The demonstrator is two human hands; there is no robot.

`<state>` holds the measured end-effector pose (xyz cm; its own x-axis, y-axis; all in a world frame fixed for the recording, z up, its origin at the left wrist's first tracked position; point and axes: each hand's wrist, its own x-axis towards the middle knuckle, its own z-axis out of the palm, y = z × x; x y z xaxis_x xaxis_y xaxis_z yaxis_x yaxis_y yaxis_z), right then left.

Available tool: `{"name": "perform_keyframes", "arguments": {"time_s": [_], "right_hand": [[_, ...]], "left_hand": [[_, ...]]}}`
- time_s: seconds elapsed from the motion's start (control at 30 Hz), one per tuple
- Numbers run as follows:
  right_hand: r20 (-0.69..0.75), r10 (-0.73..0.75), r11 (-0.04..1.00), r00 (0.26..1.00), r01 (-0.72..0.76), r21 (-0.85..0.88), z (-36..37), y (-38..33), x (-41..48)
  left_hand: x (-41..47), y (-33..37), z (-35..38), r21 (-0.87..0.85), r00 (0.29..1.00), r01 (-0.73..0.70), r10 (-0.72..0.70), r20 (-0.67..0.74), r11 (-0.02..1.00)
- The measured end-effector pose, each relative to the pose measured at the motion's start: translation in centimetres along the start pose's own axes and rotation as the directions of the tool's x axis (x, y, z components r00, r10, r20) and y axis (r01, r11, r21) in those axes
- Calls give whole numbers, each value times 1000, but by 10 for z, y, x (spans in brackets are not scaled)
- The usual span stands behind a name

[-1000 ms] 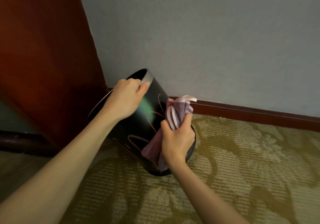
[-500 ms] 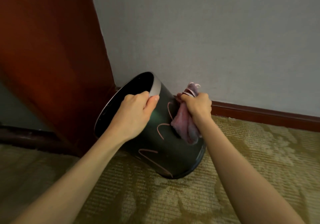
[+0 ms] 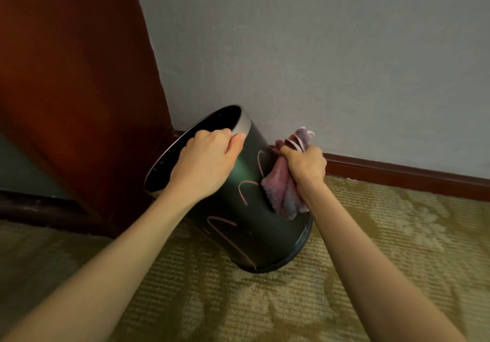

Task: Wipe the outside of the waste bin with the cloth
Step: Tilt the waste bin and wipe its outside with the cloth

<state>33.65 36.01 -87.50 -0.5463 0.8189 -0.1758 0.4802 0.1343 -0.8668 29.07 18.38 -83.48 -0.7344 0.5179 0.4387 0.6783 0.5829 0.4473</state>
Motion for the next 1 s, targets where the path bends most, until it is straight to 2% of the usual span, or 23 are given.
{"name": "perform_keyframes", "arguments": {"time_s": [0.13,0.23,0.4,0.53,0.73,1.0], "right_hand": [[-237,-38,973,971,90,211,2,8,-43],[-318,-136,931,938,231,282,11,11,-78],[-307,-286,894,908,368,255,18,10,-99],[-262,-340,892,903,398,215,17,5,-95],[-246,-259,926,934,312,214,7,-15,-64],[-36,-204,976,978,206,71,11,-42,-14]], "left_hand": [[13,4,6,29,999,39,-39,17,999],[23,6,7,38,997,65,-67,42,997],[27,7,2,32,999,37,-38,31,999],[22,9,-6,4,998,16,-16,65,1000],[10,12,-6,-36,996,14,-11,85,999],[-9,11,-11,-89,998,7,-2,58,996]]}}
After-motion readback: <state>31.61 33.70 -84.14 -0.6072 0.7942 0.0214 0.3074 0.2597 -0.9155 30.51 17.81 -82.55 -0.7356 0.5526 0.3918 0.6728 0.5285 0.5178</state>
